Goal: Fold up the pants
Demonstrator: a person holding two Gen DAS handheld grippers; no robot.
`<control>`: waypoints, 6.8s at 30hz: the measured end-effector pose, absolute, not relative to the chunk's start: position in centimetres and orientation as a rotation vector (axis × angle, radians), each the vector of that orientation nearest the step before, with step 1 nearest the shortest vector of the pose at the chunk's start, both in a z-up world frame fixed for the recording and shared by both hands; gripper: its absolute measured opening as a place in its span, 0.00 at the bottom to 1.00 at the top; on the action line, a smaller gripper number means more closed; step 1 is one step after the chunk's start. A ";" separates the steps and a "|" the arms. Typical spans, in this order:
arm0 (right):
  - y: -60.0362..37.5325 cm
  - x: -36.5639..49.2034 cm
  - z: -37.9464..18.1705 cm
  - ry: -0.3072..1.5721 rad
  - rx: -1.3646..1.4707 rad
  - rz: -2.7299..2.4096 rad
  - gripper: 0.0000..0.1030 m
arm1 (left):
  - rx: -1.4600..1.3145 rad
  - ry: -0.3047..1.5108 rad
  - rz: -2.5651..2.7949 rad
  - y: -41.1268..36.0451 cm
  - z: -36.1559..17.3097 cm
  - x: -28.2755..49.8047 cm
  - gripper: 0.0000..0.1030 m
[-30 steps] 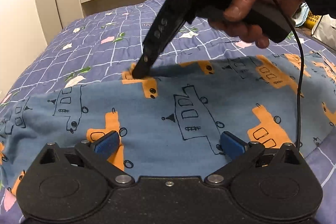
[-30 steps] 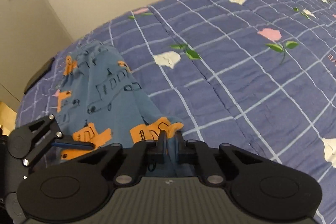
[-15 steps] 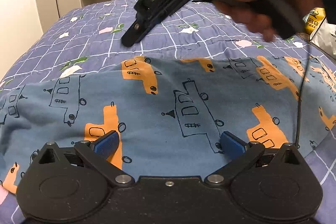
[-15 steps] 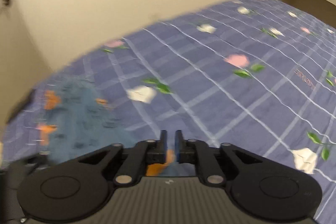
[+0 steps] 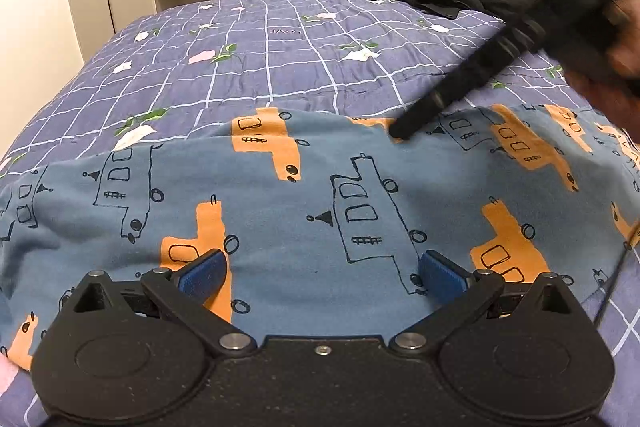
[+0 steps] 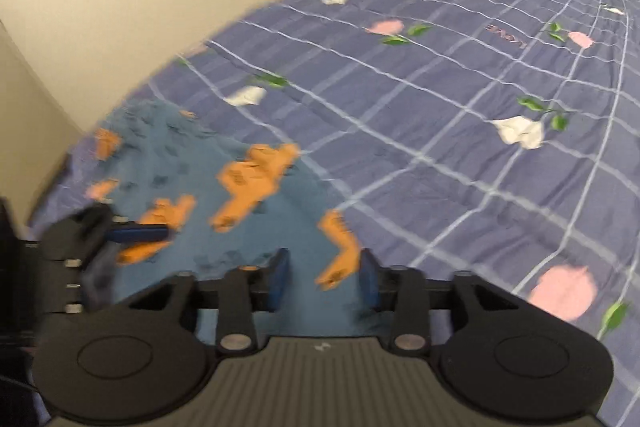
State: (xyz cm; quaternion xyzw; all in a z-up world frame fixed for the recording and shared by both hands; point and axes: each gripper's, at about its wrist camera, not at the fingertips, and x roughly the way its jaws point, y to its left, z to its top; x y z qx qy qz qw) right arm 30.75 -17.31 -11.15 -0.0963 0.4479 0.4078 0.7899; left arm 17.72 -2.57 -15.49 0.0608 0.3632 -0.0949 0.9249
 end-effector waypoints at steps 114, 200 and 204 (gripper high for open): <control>-26.8 10.0 -15.7 0.513 -0.195 0.533 0.15 | -0.152 1.108 -0.438 -15.8 -11.1 27.6 0.41; -26.4 6.2 -15.1 0.327 -0.289 0.370 0.13 | -0.445 1.060 -0.488 -15.0 -12.9 24.7 0.83; -26.4 6.3 -15.0 0.336 -0.281 0.369 0.13 | -0.413 1.063 -0.470 -15.5 -12.9 24.8 0.55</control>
